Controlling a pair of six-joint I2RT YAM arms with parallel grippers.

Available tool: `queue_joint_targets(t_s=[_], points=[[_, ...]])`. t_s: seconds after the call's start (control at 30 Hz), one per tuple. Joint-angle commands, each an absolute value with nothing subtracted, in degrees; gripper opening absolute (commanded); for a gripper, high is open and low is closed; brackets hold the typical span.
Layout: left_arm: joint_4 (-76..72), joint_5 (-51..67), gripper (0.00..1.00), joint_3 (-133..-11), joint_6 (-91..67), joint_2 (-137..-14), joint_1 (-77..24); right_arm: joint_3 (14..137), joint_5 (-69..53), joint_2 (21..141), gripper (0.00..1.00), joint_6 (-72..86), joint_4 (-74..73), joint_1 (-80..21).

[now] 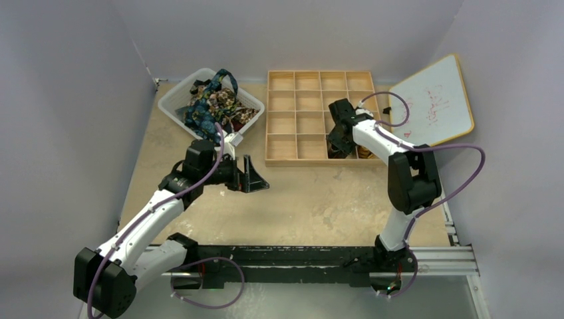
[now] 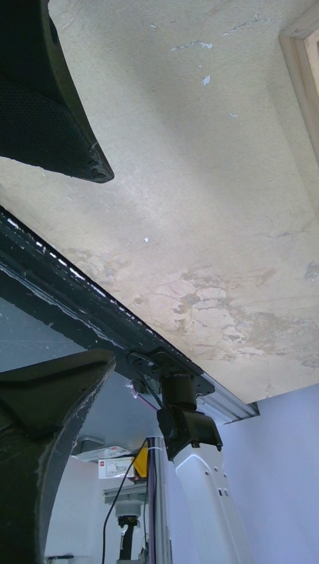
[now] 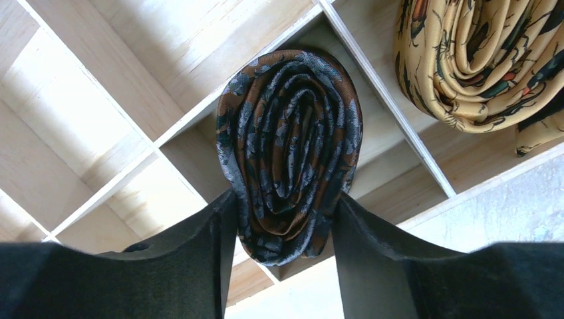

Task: Roll the ties
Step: Place the tie in the storage box.

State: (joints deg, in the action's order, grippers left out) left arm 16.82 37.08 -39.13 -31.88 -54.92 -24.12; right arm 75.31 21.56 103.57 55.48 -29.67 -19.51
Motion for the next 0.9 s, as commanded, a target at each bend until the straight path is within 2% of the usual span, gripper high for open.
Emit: queue_joint_targets(t_s=[0.0,0.13,0.23,0.87], points=[[14.9,38.1,0.94,-40.8,-31.7,-55.1,-23.7,79.1,23.8,102.5,0.58,54.1,-32.1,-19.7],[14.8,38.1,0.94,-40.9,-31.8,-55.2,-23.7,81.6,24.1,99.0,0.74,51.2,-33.0,-19.6],[14.5,38.1,0.94,-40.9,-31.9,-55.4,-23.7,83.2,25.4,98.3,0.78,50.4,-34.4,-19.6],[14.4,38.0,0.94,-41.0,-32.1,-56.0,-23.7,80.6,26.8,101.7,0.81,49.8,-35.1,-19.1]])
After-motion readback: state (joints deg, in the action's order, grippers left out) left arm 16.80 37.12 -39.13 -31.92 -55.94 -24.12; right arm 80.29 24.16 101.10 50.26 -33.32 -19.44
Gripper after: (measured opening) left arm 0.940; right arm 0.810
